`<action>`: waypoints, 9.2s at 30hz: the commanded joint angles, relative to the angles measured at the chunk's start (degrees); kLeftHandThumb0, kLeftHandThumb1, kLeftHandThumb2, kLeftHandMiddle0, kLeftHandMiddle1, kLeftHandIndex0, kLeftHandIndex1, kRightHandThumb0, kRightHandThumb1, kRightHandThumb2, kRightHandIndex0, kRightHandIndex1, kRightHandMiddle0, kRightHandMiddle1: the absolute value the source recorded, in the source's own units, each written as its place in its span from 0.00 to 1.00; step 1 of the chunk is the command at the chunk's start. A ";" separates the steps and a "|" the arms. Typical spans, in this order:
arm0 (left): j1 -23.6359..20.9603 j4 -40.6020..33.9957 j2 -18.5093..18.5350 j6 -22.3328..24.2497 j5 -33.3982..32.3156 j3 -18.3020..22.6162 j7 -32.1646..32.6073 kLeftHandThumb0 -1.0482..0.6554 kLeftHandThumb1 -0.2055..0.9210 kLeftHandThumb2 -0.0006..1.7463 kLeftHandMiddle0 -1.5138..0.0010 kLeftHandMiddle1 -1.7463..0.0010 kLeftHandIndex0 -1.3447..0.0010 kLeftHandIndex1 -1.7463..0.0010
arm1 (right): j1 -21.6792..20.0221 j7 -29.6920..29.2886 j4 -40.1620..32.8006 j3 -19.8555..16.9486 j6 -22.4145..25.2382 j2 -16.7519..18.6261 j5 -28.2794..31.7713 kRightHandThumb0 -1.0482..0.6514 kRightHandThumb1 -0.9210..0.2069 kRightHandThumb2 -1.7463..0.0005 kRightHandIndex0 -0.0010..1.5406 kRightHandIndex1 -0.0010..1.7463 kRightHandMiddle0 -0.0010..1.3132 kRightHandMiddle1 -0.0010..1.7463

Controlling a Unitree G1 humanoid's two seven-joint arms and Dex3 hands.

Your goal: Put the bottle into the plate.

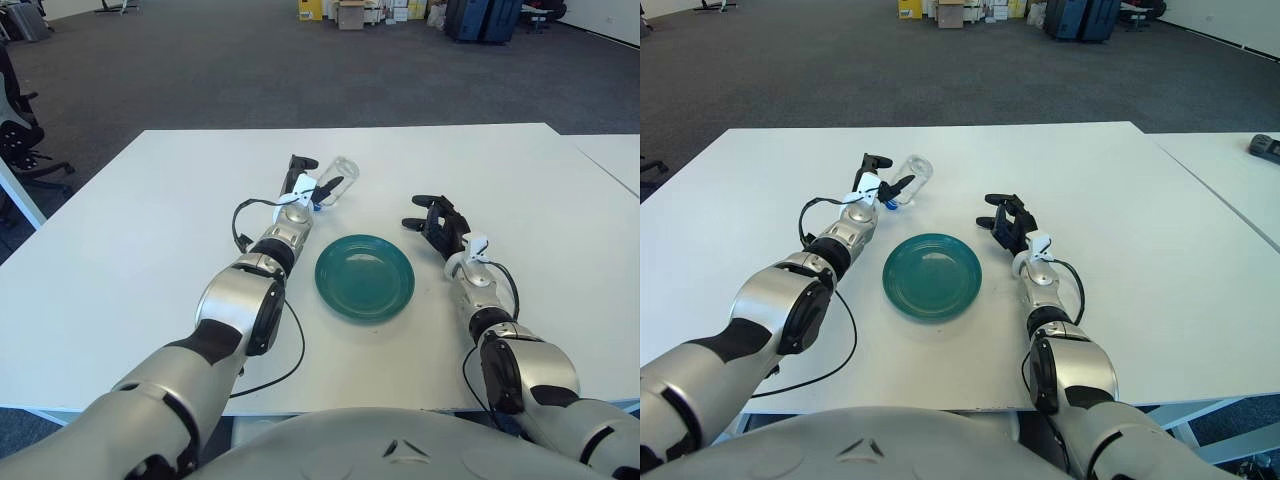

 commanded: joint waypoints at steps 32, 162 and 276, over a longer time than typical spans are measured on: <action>-0.91 -1.36 2.72 -10.25 -3.11 3.29 -8.50 0.50 0.61 0.52 0.21 0.00 0.35 0.00 | 1.21 5.11 0.09 -2.67 3.79 0.25 3.54 0.15 0.00 0.45 0.49 0.40 0.32 0.61; -1.16 2.71 3.28 1.76 21.16 -22.76 -20.27 0.00 1.00 0.32 0.77 0.99 1.00 0.70 | 3.51 2.47 -2.77 0.77 -1.52 4.34 3.74 0.16 0.00 0.47 0.51 0.58 0.38 0.76; 12.96 -7.31 19.81 -22.69 -7.18 -0.12 -25.88 0.36 0.55 0.68 0.27 0.00 0.61 0.00 | 0.69 -4.55 -7.29 -1.10 -6.29 -1.02 1.07 0.27 0.00 0.59 0.59 0.85 0.46 0.87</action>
